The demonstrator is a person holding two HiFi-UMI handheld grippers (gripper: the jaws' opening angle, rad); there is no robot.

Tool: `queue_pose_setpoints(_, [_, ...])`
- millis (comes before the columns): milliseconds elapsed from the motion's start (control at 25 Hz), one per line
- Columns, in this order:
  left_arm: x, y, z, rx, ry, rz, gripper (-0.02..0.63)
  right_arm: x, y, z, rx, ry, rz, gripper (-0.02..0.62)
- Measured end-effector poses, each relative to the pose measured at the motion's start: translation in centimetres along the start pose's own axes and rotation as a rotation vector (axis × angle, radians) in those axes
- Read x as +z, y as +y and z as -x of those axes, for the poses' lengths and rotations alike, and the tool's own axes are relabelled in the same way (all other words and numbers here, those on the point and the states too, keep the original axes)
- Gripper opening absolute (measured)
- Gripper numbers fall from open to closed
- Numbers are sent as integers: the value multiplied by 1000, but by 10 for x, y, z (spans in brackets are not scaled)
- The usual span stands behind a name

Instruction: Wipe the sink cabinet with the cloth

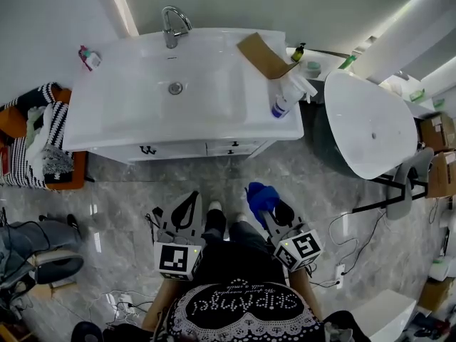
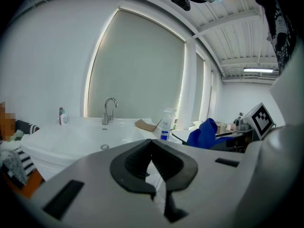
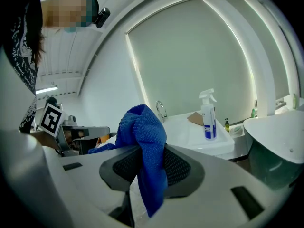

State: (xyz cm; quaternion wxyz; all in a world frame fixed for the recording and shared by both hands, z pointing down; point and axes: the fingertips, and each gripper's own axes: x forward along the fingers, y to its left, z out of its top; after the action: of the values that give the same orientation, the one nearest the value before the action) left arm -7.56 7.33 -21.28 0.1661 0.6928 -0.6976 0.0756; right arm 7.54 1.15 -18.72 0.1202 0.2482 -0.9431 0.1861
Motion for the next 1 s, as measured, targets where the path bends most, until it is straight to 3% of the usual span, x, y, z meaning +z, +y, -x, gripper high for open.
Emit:
queue_pose_setpoints(400, [0,-15,-8,23,10,6,0,1,-5,-3,28,36,69,118])
queue_pose_setpoints(600, [10,-40,-16,26,-18,3,0,11,-13,9,106,-13,17,118])
queue_pose_setpoints(1000, [12,-97,-19,53,-63,35,0,17,-37,41,228,-31,30,119])
